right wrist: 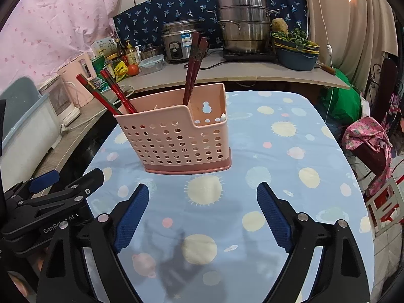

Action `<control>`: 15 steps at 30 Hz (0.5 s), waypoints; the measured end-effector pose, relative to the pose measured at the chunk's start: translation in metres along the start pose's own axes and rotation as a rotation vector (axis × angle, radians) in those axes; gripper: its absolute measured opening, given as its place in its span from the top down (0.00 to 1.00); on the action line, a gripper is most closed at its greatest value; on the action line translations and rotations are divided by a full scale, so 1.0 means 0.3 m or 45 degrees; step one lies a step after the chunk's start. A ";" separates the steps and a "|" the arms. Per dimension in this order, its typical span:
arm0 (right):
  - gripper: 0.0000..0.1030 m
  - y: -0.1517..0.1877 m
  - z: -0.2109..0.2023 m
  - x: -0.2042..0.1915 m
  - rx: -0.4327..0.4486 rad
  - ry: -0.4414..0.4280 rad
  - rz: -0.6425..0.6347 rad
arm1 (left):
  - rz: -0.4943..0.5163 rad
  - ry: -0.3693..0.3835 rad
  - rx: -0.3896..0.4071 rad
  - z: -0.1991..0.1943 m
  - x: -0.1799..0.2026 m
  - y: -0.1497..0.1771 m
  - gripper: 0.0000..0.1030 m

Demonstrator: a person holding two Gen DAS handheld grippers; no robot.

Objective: Organize utensils

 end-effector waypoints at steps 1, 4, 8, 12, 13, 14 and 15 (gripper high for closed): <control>0.18 0.001 0.004 0.001 -0.008 0.004 -0.001 | -0.001 -0.001 -0.002 0.003 0.000 0.002 0.08; 0.17 0.004 0.013 0.011 -0.023 0.011 0.009 | -0.004 -0.006 -0.006 0.010 -0.003 0.005 0.08; 0.15 0.004 0.020 0.017 -0.022 0.016 0.014 | 0.000 -0.016 -0.012 0.017 -0.005 0.005 0.07; 0.07 0.003 0.023 0.025 -0.026 0.018 0.020 | -0.008 -0.018 -0.022 0.027 -0.007 0.005 0.07; 0.07 0.003 0.025 0.028 -0.028 0.022 0.022 | -0.010 -0.019 -0.023 0.029 -0.007 0.005 0.07; 0.07 0.001 0.026 0.030 -0.028 0.025 0.025 | -0.010 -0.021 -0.023 0.030 -0.008 0.004 0.07; 0.07 0.003 0.027 0.033 -0.029 0.028 0.028 | -0.010 -0.022 -0.024 0.031 -0.007 0.005 0.07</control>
Point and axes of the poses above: each gripper's, at about its wrist camera, not at the fingertips, and z roughly the way its jaws point, x to its right, y to its underside, the point moved 7 cm from there along z, roughly the way its jaws point, and after that the axes turned 6 degrees about -x, right-handed, at the moved point
